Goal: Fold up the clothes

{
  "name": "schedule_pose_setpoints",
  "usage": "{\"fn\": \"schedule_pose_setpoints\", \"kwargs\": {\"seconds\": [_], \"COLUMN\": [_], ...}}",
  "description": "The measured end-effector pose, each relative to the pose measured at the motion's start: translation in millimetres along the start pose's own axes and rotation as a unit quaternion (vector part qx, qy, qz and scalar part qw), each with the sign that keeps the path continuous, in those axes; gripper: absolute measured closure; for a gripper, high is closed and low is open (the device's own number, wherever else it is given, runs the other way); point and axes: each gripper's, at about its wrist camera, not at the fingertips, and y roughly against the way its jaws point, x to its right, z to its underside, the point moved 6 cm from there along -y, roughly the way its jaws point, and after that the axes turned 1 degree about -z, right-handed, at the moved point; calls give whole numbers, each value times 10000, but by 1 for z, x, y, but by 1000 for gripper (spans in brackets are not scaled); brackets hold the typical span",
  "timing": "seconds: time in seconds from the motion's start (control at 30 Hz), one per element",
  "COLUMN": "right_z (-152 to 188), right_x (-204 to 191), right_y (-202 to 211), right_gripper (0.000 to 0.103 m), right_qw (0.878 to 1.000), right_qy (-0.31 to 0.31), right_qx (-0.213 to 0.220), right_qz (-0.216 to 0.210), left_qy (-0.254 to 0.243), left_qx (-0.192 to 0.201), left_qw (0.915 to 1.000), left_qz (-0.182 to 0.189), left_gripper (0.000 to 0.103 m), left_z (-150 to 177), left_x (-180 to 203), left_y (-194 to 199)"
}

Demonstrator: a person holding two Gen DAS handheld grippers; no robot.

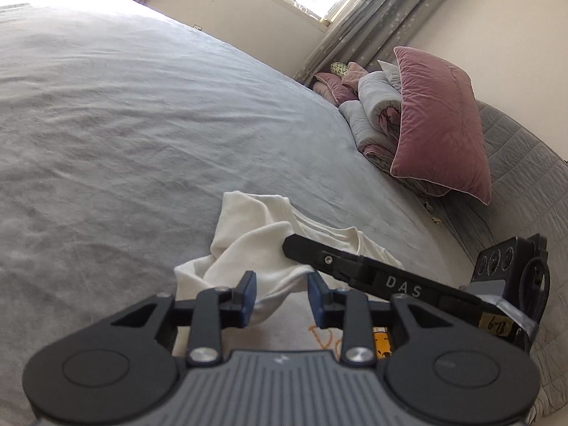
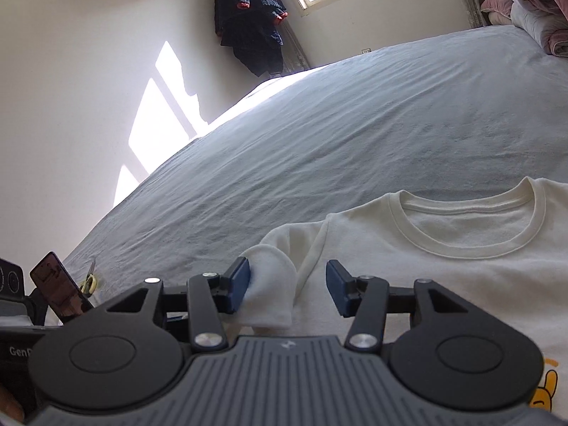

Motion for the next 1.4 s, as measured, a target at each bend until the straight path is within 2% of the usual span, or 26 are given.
{"fn": "schedule_pose_setpoints", "kwargs": {"seconds": [0.1, 0.2, 0.23, 0.27, 0.3, 0.37, 0.47, 0.53, 0.57, 0.7, 0.77, 0.8, 0.83, 0.93, 1.0, 1.1, 1.2, 1.33, 1.4], "right_z": [8, 7, 8, 9, 11, 13, 15, 16, 16, 17, 17, 17, 16, 15, 13, 12, 12, 13, 11], "right_x": [9, 13, 14, 15, 16, 20, 28, 30, 29, 26, 25, 24, 24, 21, 19, 17, 14, 8, 6], "right_y": [-5, -5, -5, -5, -7, -9, -10, -9, -8, -6, -6, -7, -9, -10, -9, -7, -8, -11, -10], "right_gripper": [51, 51, 54, 69, 78, 83, 83, 83, 83, 82, 82, 81, 80, 78, 72, 61, 57, 51, 51], "right_qw": [9994, 9970, 9963, 9958, 9955, 9949, 9940, 9934, 9934, 9938, 9940, 9938, 9939, 9950, 9956, 9955, 9947, 9925, 9909], "right_qy": [-211, -402, -387, -358, -319, -257, -240, -263, -259, -227, -213, -213, -212, -169, -166, -214, -274, -378, -449], "right_qx": [-167, -336, -412, -497, -591, -742, -899, -948, -952, -939, -933, -941, -940, -854, -771, -680, -639, -629, -542], "right_qz": [-231, -570, -653, -684, -676, -627, -581, -598, -592, -550, -534, -546, -544, -494, -515, -620, -755, -977, -1150], "left_qy": [-132, -406, -504, -623, -742, -829, -544, -226, -85, 424, 640, 796, 929, 1065, 944, 696, 609, 388, 95], "left_qx": [-91, -433, -513, -483, -454, -300, 48, 25, -60, -712, -822, -757, -671, -216, 115, 690, 1129, 1801, 2151], "left_qw": [9999, 9982, 9974, 9969, 9961, 9960, 9969, 9943, 9926, 9868, 9822, 9798, 9777, 9780, 9774, 9718, 9655, 9494, 9368], "left_qz": [-30, 40, 40, -34, -109, -165, -562, -1043, -1212, -1393, -1563, -1673, -1759, -1782, -1889, -2145, -2267, -2543, -2759], "left_gripper": [67, 67, 67, 67, 68, 67, 63, 58, 58, 59, 72, 94, 95, 96, 96, 96, 96, 95, 95], "left_z": [5, 19, 23, 23, 24, 19, 1, -10, -13, -10, -7, -7, -6, -10, -17, -32, -45, -59, -65], "left_x": [1, 12, 16, 19, 21, 23, 8, -8, -15, -37, -45, -48, -51, -48, -41, -34, -33, -35, -31], "left_y": [-3, -15, -18, -15, -13, -4, 9, 6, 1, -33, -42, -40, -38, -19, -6, 16, 33, 54, 62]}}
